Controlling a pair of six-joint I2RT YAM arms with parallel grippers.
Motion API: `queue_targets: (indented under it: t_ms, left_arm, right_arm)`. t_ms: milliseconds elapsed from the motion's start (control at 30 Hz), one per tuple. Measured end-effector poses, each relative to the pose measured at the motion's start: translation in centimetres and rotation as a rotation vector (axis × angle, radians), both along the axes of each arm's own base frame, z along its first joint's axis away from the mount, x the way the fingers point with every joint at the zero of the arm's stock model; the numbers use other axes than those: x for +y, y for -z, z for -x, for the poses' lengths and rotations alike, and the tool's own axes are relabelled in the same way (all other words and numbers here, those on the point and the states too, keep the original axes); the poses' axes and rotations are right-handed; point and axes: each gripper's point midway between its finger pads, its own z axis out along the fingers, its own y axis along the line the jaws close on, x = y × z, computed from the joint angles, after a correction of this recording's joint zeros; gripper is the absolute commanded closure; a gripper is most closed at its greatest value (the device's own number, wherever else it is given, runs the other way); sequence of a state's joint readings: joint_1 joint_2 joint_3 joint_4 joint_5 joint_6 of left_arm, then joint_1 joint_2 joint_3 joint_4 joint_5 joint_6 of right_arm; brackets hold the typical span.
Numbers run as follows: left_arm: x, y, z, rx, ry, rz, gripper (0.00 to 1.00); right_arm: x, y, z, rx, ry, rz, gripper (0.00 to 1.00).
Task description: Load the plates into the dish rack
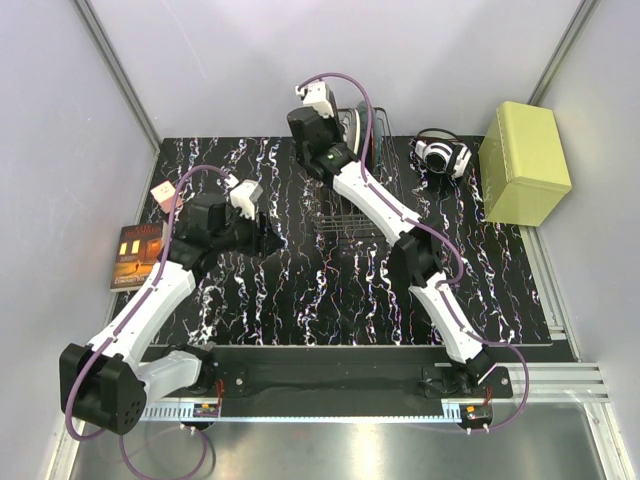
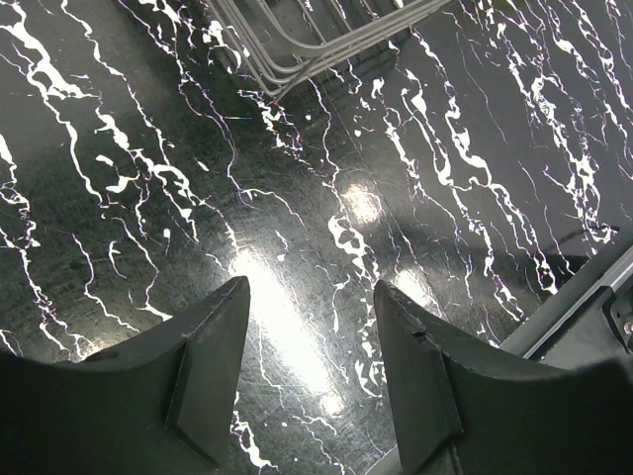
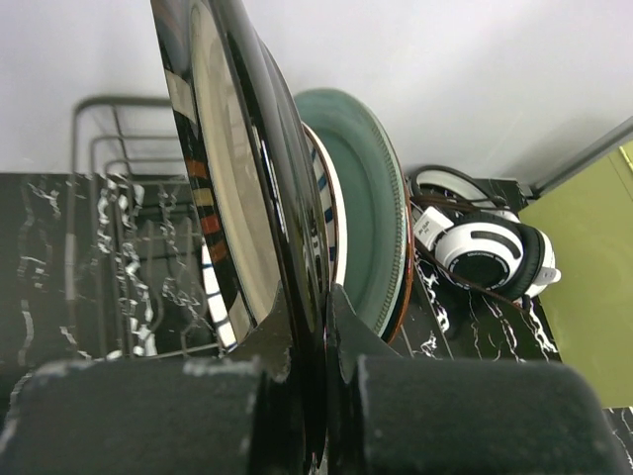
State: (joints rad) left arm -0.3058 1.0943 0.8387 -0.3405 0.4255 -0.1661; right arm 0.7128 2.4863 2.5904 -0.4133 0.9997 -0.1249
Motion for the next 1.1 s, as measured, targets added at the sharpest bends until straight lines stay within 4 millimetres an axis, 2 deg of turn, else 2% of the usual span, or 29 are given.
queue_targets:
  t_ms: [200, 500, 833, 867, 967, 1000, 1100]
  left_arm:
    - [0.2, 0.3, -0.1, 0.003, -0.009, -0.002, 0.43]
    - [0.2, 0.5, -0.1, 0.003, -0.011, -0.001, 0.43]
    - [0.3, 1.0, 0.0, 0.014, -0.016, 0.0, 0.42]
    - [0.3, 1.0, 0.0, 0.015, -0.016, 0.0, 0.42]
    - [0.3, 1.0, 0.0, 0.018, -0.018, 0.0, 0.42]
    - [0.3, 1.1, 0.0, 0.021, -0.018, 0.0, 0.42]
    - [0.3, 1.4, -0.1, 0.032, -0.019, -0.001, 0.42]
  right_arm:
    - [-1.0, 1.4, -0.6, 0.037, 0.006, 0.023, 1.0]
    - [-0.7, 2.7, -0.9, 0.053, -0.001, 0.031, 1.0]
    - [0.1, 8.3, -2.0, 0.12, -0.013, 0.017, 0.99]
    - [0.1, 8.7, -2.1, 0.126, -0.017, 0.013, 0.92]
    - [0.2, 9.1, -2.4, 0.132, -0.029, -0.006, 0.81]
    - [0.2, 9.1, -2.4, 0.133, -0.034, -0.012, 0.73]
    - [0.5, 9.1, -2.7, 0.127, -0.047, -0.029, 0.62]
